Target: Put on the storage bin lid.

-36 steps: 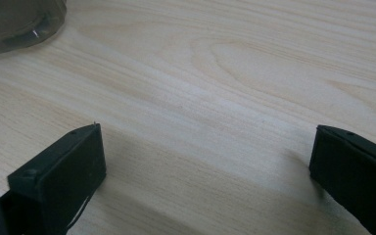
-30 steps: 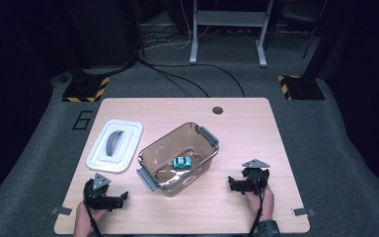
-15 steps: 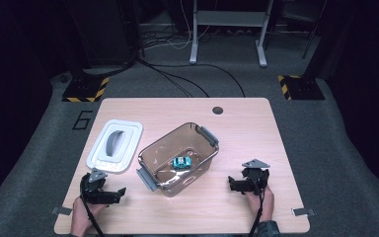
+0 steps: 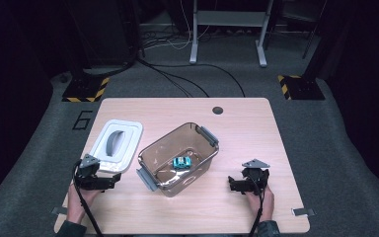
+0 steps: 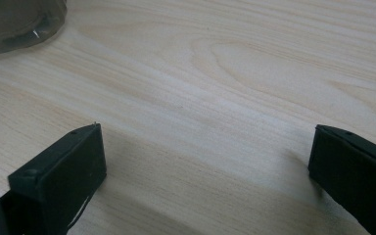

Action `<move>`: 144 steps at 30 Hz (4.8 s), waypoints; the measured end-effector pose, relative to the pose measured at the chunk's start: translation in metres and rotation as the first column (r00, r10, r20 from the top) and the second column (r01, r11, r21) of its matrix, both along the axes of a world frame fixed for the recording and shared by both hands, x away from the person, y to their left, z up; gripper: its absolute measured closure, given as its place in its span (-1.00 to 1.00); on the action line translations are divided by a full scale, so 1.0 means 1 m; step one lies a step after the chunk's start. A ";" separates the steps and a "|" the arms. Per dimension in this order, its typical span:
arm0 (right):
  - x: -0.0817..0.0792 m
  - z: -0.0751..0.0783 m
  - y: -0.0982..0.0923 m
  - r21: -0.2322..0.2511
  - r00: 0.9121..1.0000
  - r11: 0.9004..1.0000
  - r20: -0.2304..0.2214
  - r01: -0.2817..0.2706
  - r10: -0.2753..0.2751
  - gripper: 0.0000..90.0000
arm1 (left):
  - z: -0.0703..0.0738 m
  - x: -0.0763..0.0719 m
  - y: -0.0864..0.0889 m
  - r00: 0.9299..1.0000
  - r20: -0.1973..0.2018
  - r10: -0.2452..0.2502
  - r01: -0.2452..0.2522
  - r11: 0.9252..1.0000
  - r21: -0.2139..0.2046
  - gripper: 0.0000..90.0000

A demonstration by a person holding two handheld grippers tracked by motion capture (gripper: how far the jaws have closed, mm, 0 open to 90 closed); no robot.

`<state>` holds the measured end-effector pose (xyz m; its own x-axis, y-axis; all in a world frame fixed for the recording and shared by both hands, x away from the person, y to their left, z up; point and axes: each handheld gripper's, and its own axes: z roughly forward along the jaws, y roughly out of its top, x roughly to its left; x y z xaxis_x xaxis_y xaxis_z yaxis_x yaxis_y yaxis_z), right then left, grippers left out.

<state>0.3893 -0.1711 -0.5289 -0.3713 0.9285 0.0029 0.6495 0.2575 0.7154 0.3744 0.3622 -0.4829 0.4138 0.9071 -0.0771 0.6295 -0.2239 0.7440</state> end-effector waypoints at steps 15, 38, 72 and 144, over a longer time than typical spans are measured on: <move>0.000 0.000 0.001 0.000 1.000 1.000 0.001 0.006 -0.006 -1.00 | -0.004 0.037 0.012 1.000 -0.004 0.008 -0.008 0.999 -0.048 -0.96; 0.000 0.000 0.001 -0.003 1.000 1.000 0.005 0.009 -0.009 -1.00 | -0.005 0.100 0.024 0.994 -0.039 0.106 -0.107 0.993 -0.048 -0.99; 0.000 0.000 0.001 -0.003 1.000 1.000 0.005 0.009 -0.009 -1.00 | -0.010 0.133 0.010 0.990 0.003 0.139 -0.139 0.990 0.005 0.48; 0.001 0.000 0.001 -0.001 1.000 1.000 0.001 0.009 -0.009 -1.00 | 0.154 0.086 -0.035 0.982 0.167 -0.087 0.085 0.996 0.019 0.48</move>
<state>0.3902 -0.1698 -0.5291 -0.3631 0.9318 0.0011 0.6509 0.2528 0.7158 0.4606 0.3272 -0.3285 0.4961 0.8682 0.0103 0.4741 -0.2808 0.8345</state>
